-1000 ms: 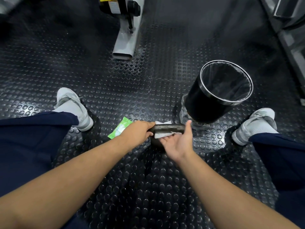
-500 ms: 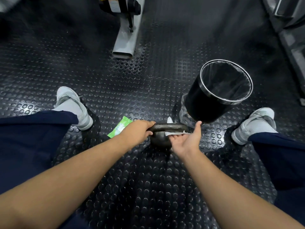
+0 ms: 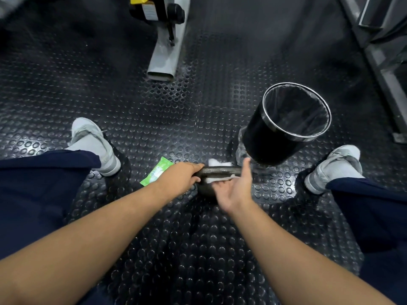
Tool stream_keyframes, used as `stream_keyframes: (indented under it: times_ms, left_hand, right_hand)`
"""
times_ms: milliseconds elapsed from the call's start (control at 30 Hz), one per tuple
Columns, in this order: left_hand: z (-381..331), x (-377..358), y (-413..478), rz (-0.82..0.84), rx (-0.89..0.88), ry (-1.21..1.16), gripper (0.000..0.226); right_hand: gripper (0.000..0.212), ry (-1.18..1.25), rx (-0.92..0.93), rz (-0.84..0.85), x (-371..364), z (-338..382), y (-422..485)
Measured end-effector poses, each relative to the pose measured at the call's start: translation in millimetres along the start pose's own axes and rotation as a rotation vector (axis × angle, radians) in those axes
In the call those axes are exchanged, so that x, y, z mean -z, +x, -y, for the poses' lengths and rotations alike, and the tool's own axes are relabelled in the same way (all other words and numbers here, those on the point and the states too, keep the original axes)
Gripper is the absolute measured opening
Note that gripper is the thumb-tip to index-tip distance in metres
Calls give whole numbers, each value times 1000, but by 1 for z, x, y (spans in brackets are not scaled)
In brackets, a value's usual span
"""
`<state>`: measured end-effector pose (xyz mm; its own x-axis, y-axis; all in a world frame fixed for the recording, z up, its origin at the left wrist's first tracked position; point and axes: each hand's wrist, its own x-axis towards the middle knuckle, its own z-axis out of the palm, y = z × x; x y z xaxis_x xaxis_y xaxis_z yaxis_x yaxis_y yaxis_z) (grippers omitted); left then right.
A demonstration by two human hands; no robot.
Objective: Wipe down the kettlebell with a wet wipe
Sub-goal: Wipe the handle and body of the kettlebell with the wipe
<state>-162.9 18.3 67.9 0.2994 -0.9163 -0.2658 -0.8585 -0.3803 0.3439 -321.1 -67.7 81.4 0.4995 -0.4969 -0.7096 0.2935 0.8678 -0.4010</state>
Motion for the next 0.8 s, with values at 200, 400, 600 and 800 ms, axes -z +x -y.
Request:
stream_keyframes:
  times_ms: [200,400,600,800]
  left_hand:
    - [1,-1,2,18,-2,-18,57]
    - [3,-3,2,5,-1,-17,57]
    - [1,-2,1,-5,-3,-30,55]
    - [0,-2,2,-4,0,-17,55]
  right_hand:
    - [93,6,4,56,14,6,0]
    - [88,1,32,-9,4,-5,1]
    - [89,95,105,-60,14,1,6]
    - [87,1,-10,0,-1,-11,1]
